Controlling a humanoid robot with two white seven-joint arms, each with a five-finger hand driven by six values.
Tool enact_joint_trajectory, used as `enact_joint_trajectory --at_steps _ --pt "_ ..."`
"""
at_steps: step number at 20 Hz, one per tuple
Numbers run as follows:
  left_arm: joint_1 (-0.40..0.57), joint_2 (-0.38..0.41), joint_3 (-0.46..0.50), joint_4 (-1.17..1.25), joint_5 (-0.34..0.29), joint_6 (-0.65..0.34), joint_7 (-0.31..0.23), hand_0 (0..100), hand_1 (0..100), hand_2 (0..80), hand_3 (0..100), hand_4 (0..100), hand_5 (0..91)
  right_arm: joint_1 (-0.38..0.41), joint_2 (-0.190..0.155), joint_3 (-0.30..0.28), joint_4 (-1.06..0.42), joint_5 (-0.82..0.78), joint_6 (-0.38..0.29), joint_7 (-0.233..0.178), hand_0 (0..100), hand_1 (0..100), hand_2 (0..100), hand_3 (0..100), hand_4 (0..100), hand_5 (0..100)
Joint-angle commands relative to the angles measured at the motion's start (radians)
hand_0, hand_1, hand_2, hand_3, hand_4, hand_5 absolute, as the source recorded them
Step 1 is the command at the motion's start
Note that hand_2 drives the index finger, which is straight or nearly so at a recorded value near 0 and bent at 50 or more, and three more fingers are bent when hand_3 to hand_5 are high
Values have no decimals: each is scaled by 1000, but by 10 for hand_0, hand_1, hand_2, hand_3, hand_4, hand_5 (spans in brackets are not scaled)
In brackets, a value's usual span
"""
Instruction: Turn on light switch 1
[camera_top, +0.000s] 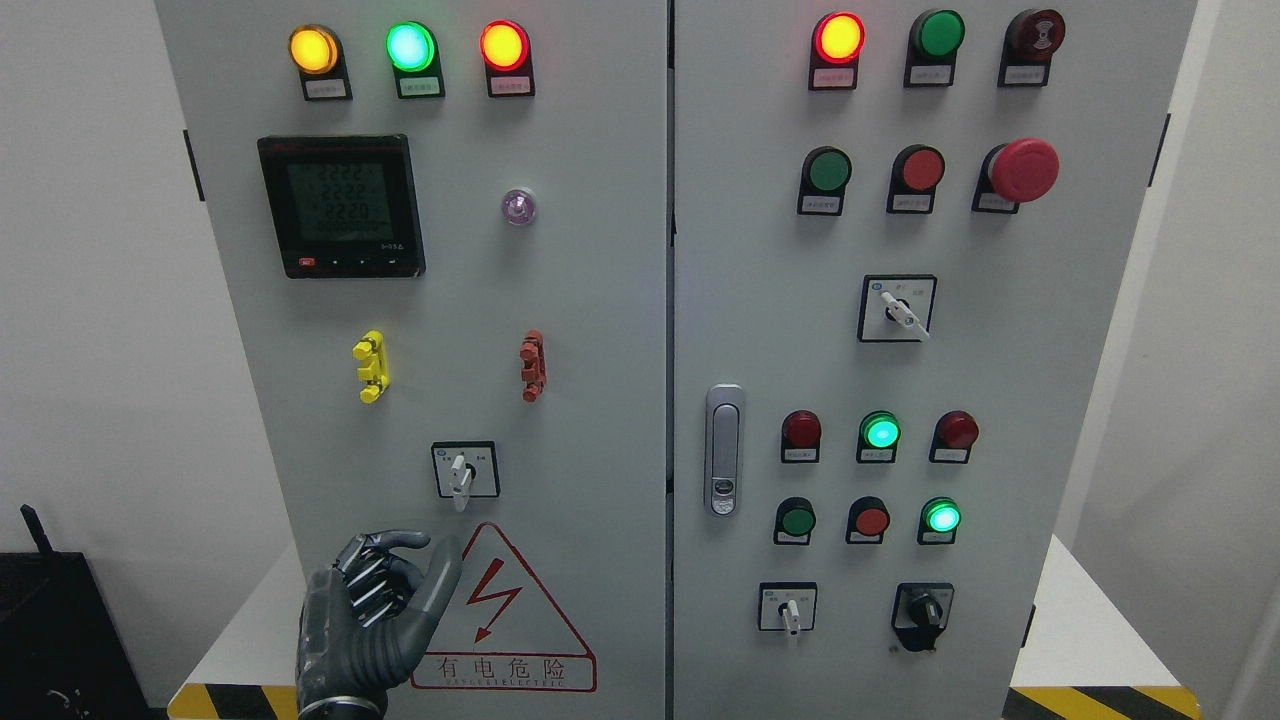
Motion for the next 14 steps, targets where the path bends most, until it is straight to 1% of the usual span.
enact_joint_trajectory --at_steps 1,11,14 --pt "-21 -4 -16 5 1 18 -1 164 725 505 859 900 836 0 0 0 0 -25 1 0 0 0 0 0 0 0" --pt "-68 -10 -18 21 -5 47 -1 124 712 510 862 906 837 0 0 0 0 -25 1 0 0 0 0 0 0 0" --pt "-85 -14 -19 41 -31 47 -1 119 711 510 862 906 838 0 0 0 0 -25 1 0 0 0 0 0 0 0"
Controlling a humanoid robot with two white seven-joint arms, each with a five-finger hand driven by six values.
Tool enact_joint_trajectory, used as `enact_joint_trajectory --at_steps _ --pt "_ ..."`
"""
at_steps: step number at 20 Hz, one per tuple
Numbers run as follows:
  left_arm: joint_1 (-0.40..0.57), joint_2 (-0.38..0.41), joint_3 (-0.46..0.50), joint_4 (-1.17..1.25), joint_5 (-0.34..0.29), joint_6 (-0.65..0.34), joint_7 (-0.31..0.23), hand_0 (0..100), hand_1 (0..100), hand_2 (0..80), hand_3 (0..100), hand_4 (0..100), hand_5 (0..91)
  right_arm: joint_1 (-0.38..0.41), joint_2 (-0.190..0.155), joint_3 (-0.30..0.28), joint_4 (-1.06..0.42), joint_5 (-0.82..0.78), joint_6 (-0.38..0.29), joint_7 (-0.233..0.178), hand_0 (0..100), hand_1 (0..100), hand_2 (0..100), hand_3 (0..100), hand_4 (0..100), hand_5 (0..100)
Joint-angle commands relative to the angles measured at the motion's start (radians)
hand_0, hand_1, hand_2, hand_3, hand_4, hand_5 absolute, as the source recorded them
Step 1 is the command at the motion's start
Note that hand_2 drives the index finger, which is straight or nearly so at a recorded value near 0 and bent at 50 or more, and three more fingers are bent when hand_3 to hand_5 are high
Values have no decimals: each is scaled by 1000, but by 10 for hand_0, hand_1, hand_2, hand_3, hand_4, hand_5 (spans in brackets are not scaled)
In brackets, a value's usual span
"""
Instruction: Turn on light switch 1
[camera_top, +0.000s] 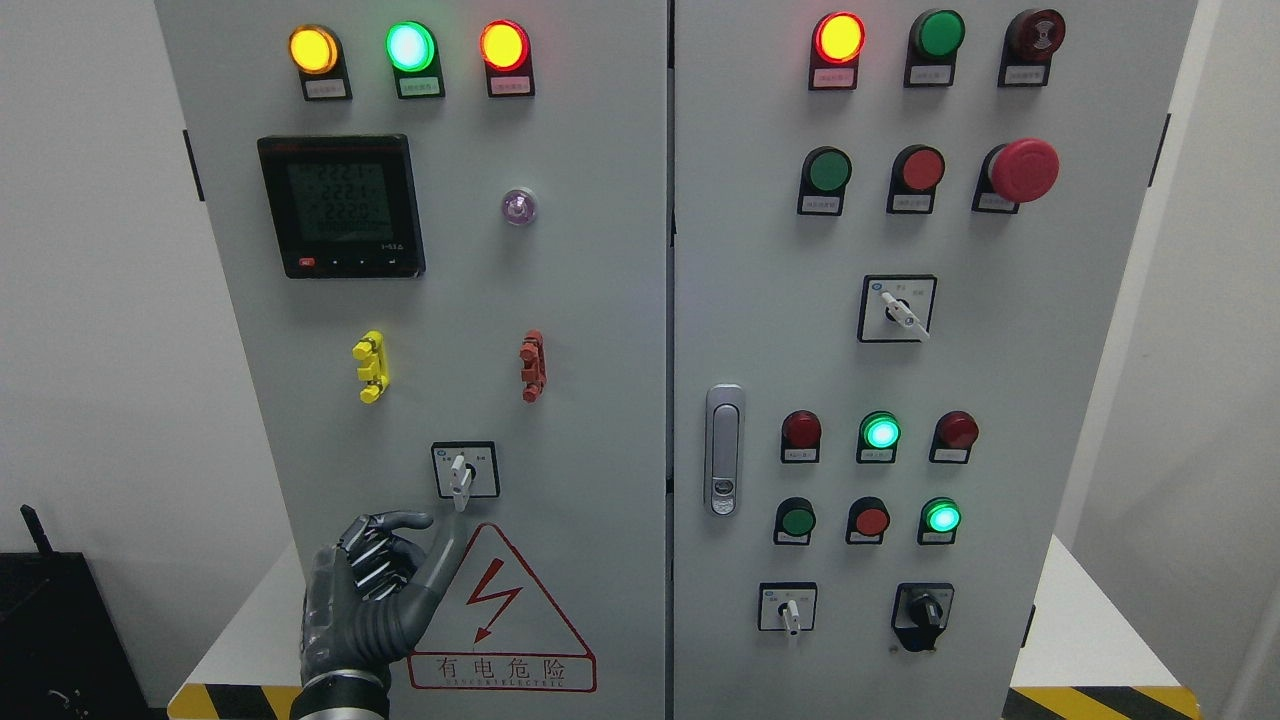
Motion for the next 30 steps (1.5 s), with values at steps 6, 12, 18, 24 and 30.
enact_joint_trajectory --at_steps 6,12,18,24,30 --pt "-53 -9 -31 47 -26 31 -1 114 712 513 864 909 844 0 0 0 0 -25 1 0 0 0 0 0 0 0" --pt "-67 -14 -35 52 -23 50 -1 112 713 515 869 911 846 0 0 0 0 -25 1 0 0 0 0 0 0 0" --pt "-72 -14 -32 55 -26 52 -1 109 715 517 872 915 848 0 0 0 0 -25 1 0 0 0 0 0 0 0" --pt "-78 -14 -35 58 -31 55 -1 105 710 524 877 921 852 0 0 0 0 -25 1 0 0 0 0 0 0 0" --pt "-87 -15 -34 58 -40 81 -1 104 706 531 885 925 853 0 0 0 0 -25 1 0 0 0 0 0 0 0"
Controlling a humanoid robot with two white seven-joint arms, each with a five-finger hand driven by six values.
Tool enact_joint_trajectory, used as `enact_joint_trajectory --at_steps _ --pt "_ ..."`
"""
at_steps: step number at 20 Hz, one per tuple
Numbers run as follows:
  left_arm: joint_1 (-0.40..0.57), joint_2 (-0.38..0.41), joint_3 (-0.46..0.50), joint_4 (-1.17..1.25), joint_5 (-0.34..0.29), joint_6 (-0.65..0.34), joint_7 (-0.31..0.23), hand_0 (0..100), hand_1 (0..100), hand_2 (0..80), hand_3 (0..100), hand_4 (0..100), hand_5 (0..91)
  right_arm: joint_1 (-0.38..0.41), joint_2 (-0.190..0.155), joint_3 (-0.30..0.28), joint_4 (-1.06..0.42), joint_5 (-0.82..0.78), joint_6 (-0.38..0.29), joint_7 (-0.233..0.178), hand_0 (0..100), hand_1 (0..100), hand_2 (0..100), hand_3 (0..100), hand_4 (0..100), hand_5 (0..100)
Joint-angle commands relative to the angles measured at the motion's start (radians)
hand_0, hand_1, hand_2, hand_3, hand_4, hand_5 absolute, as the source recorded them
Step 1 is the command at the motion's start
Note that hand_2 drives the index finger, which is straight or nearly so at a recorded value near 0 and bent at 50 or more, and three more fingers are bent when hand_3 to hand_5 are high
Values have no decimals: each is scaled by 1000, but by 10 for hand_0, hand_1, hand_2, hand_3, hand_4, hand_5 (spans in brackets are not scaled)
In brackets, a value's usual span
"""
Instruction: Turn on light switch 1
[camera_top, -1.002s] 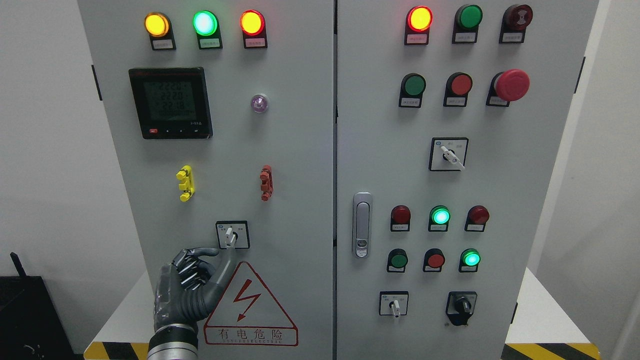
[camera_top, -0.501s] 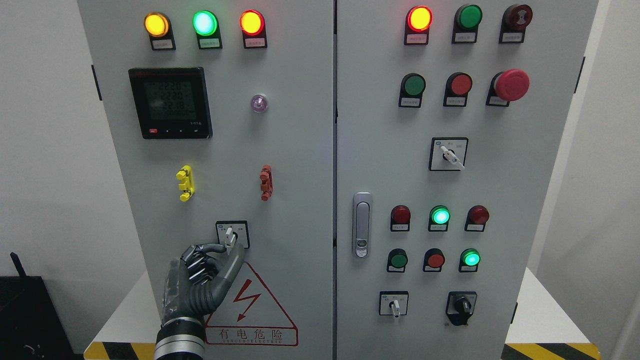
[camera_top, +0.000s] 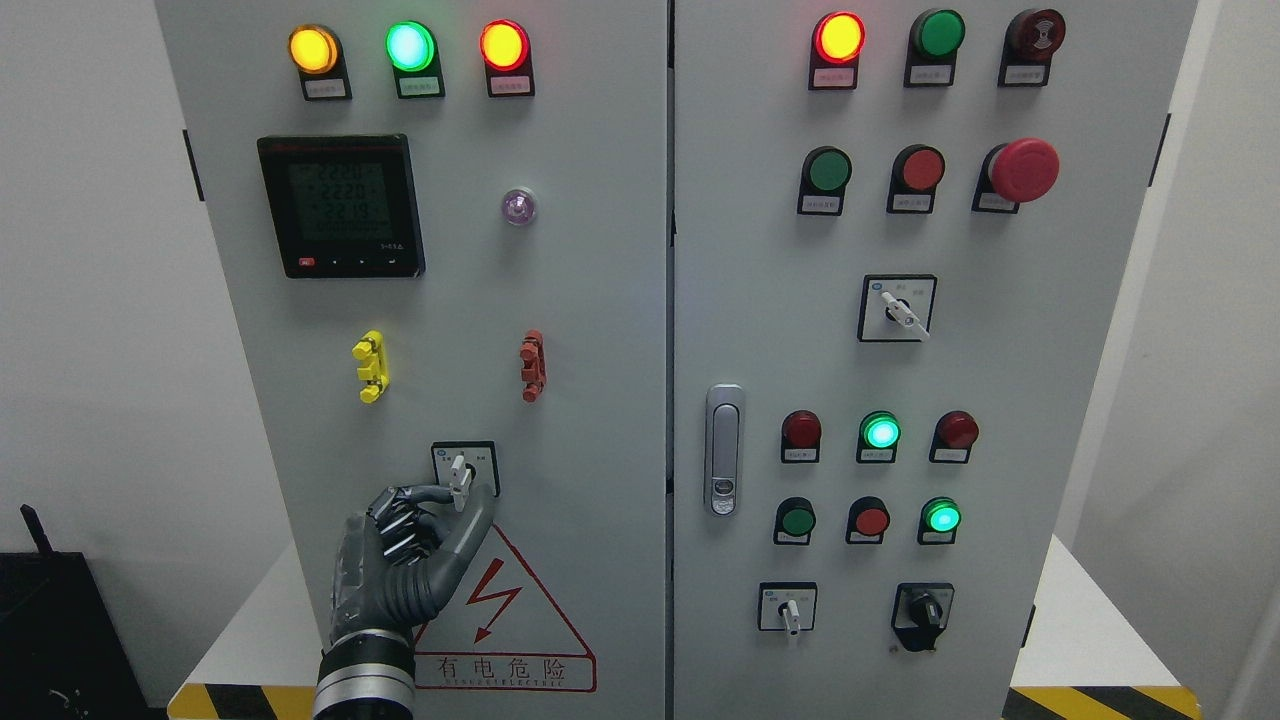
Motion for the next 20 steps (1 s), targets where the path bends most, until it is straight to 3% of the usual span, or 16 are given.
enact_joint_trajectory --at_steps 1,20 --pt "-8 -3 -8 7 -6 9 0 103 705 532 885 926 854 0 0 0 0 -25 -1 0 0 0 0 0 0 0" --pt "-28 -4 -3 5 -11 37 0 126 704 546 897 926 855 0 0 0 0 -25 1 0 0 0 0 0 0 0"
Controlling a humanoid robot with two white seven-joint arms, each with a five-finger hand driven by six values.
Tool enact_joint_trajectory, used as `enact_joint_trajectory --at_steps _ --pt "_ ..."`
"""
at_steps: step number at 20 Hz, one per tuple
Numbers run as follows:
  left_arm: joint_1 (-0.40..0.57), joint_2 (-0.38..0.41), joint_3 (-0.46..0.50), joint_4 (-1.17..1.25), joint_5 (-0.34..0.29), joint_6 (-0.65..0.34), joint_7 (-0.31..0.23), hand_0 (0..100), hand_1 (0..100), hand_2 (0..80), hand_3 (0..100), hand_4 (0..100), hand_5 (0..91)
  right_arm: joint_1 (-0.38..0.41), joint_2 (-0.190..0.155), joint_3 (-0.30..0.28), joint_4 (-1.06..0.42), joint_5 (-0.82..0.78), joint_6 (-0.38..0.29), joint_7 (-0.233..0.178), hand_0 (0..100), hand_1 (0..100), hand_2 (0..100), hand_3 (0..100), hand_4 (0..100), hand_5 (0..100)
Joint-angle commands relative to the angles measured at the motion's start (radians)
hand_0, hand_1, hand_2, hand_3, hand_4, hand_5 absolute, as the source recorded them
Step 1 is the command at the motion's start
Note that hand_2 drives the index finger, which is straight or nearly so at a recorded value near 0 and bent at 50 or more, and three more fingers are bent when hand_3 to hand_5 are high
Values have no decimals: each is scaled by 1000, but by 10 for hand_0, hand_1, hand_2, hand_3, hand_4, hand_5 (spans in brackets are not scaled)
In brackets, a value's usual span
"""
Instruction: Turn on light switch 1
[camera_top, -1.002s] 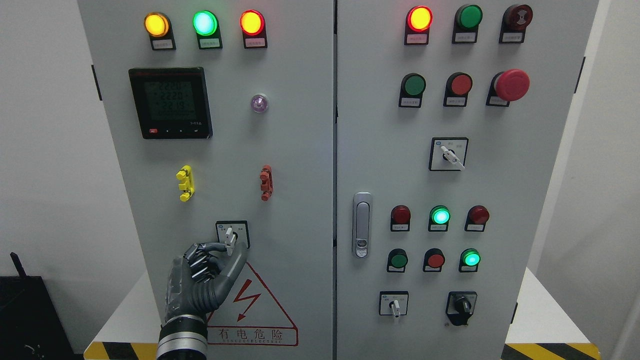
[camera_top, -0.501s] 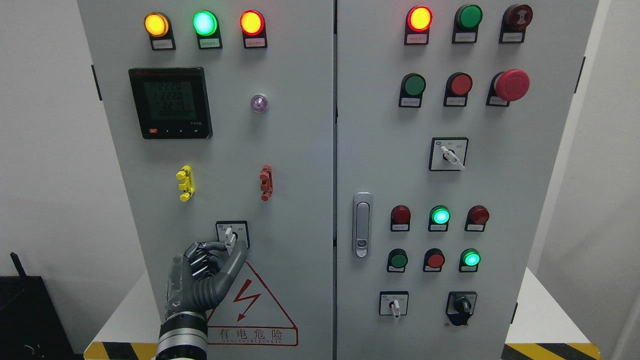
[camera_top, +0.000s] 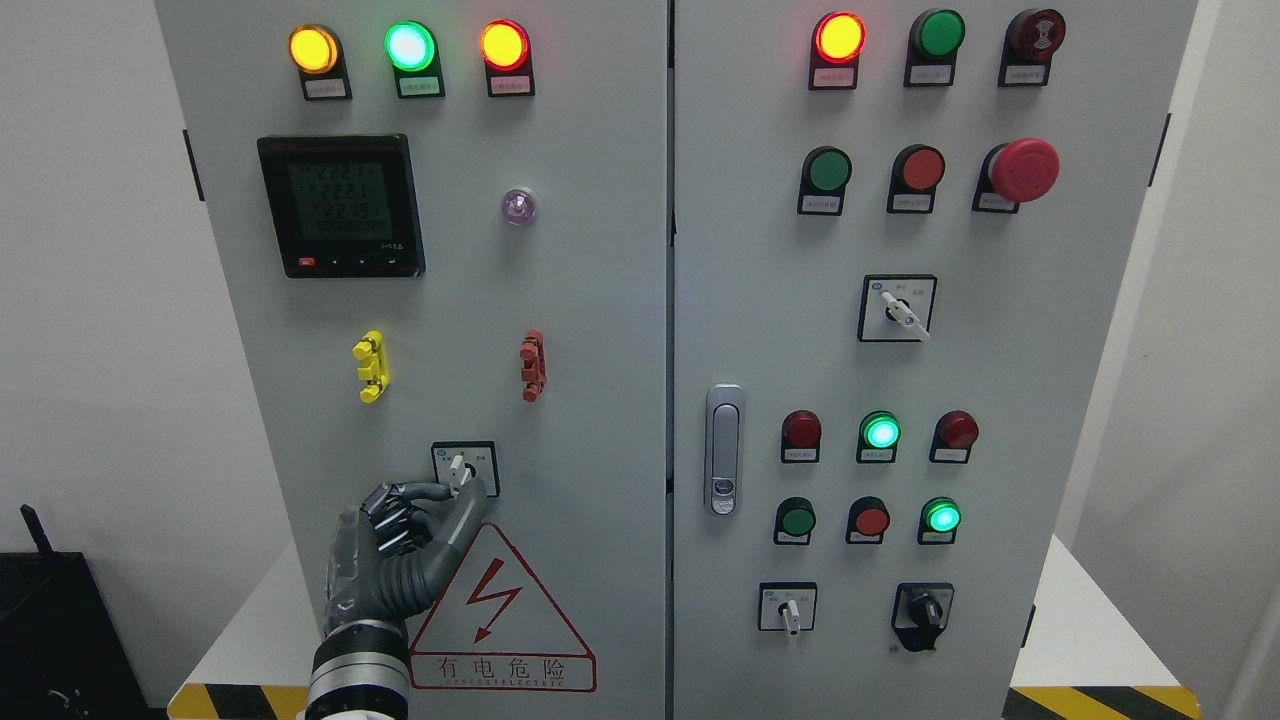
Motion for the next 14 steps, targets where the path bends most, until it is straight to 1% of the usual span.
enact_joint_trajectory --at_steps 1,14 --pt "-5 -1 -23 1 0 1 0 128 704 547 898 925 855 0 0 0 0 -25 1 0 0 0 0 0 0 0" --pt "-8 -1 -28 1 1 11 0 140 708 560 908 916 856 0 0 0 0 -25 1 0 0 0 0 0 0 0"
